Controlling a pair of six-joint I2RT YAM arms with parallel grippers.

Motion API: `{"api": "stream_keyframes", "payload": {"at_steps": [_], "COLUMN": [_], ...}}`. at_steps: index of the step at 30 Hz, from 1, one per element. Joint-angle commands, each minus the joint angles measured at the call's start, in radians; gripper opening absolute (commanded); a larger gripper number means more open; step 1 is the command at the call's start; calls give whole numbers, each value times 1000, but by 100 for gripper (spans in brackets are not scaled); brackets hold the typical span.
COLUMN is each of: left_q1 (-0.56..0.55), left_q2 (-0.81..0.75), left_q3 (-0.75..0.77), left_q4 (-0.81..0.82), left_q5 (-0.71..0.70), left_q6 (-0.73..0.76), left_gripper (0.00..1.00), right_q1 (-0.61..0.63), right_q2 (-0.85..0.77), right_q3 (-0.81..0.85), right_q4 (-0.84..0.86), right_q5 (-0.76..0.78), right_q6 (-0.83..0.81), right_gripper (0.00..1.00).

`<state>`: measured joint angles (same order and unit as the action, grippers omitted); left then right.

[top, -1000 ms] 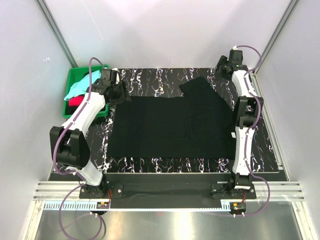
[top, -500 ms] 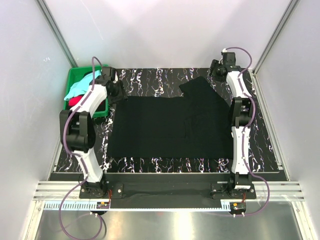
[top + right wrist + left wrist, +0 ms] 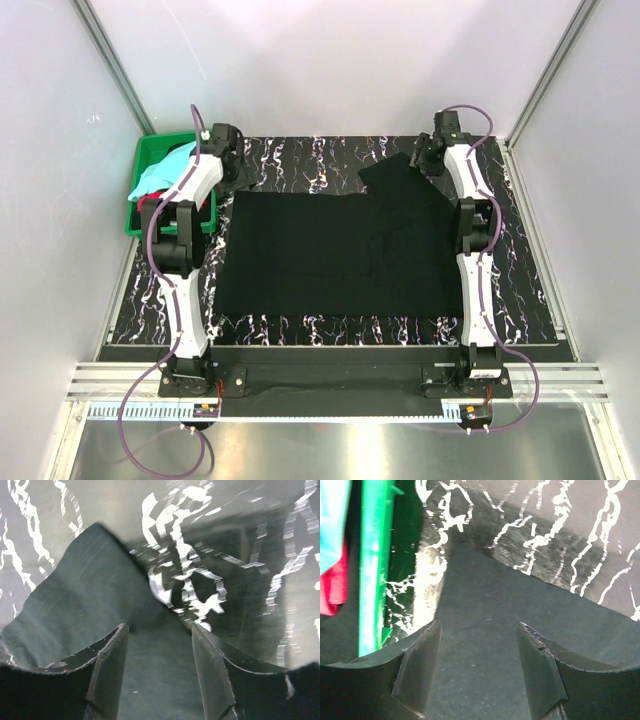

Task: Fold and stack the t-shirts
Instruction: Fold the tshirt

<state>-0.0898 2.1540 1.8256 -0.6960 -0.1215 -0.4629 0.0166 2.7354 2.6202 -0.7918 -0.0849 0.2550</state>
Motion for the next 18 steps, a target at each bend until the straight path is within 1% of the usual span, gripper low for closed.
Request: {"api": "stream_keyframes", "payload": {"at_steps": [1,4,5,7,9,11,12,14,16,18], "left_q1": [12,12,13,15,21,31,35,42,44,44], "left_q2": [-5,7,13,29,55,82,90,113,136,165], "left_q3": [63,57,55,55,58,64,72,83,115,148], "left_q4": [6,4,4,4,4,6,6,12,16,23], "left_q5": [-30,-36,-41,-43,-58,-50,-41,-35,-24,-4], "left_q6": [-25,-20,-17,-10,-2,0,0,0,13,24], "left_gripper": [66,67,67,68,67,67,66,66,65,61], "right_q1": [43,54,55,59,57,56,56,59,57,57], "right_q2": [38,46,47,50,55,61,64,53,49,49], "right_q3": [54,46,46,41,41,60,66,64,51,49], "right_q4": [-46,-59,-72,-109,-124,-133,-136,-138,-135,-135], "right_q5": [16,43,74,114,143,148,142,139,145,128], "right_q6": [9,24,24,35,52,53,53,47,38,32], "right_gripper": [62,59,50,43,40,31,23,15,14,14]}}
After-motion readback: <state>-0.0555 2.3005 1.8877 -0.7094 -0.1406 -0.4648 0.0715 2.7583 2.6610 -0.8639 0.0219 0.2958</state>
